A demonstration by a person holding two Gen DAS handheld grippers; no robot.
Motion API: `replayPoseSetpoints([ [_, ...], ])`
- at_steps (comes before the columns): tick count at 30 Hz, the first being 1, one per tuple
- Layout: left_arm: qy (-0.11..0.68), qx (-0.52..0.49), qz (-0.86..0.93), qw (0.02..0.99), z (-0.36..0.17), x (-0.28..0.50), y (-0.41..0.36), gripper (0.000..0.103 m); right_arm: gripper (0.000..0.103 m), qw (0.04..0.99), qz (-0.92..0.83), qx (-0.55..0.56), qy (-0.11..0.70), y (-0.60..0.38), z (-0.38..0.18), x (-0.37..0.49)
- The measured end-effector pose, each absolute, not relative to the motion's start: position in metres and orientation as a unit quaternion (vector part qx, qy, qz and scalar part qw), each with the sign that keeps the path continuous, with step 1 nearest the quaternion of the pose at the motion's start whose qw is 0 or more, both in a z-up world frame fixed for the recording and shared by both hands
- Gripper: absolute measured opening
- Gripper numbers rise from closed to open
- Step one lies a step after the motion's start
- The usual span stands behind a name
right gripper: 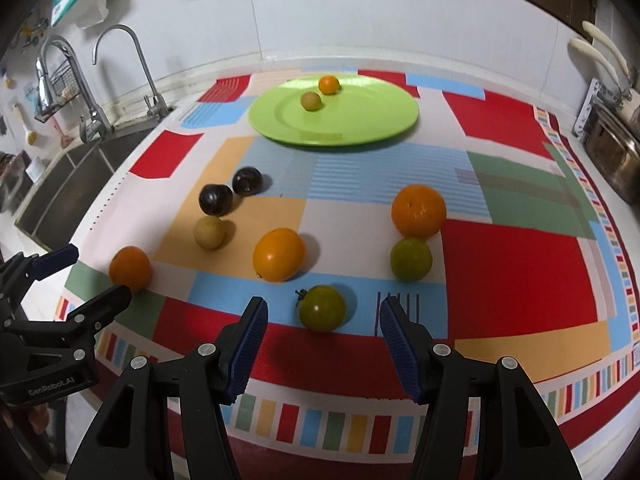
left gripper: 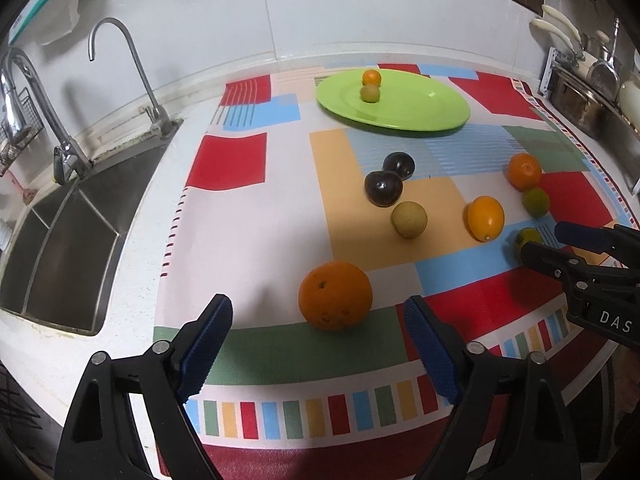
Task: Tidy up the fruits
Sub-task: 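Withdraw both open grippers from the plate back toward the remaining fruits, then grasp a large orange with the left gripper while the right gripper grasps a green-yellow lime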
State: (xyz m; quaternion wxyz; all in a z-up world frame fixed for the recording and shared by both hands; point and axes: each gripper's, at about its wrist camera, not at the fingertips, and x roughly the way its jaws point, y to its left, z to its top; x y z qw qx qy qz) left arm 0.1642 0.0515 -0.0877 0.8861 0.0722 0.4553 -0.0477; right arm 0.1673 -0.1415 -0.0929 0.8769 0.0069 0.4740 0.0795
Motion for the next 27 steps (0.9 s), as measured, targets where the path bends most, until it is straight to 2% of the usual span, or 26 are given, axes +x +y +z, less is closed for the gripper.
replayPoseSetpoints([
  [3,0.456,0.070,-0.050,0.886,-0.090,0.166,0.051,0.075,0.059,0.875,0.079,0.009,0.478,-0.143,-0.096,0.169],
  [6,0.461,0.062,-0.056,0.883,-0.093,0.169,0.052,0.069,0.054,0.873,0.079,0.007,0.481,-0.141,-0.098,0.171],
  [8,0.464,0.059,-0.059,0.882,-0.095,0.171,0.053,0.060,0.051,0.872,0.080,0.007,0.483,-0.140,-0.099,0.173],
  [14,0.475,0.034,-0.084,0.875,-0.099,0.175,0.056,0.043,0.043,0.867,0.086,0.007,0.490,-0.138,-0.103,0.177],
  [22,0.469,0.045,-0.090,0.878,-0.099,0.176,0.052,0.042,0.031,0.864,0.088,0.007,0.496,-0.137,-0.107,0.179],
  [27,0.467,0.050,-0.093,0.878,-0.098,0.176,0.051,0.042,0.030,0.864,0.088,0.010,0.495,-0.137,-0.107,0.179],
])
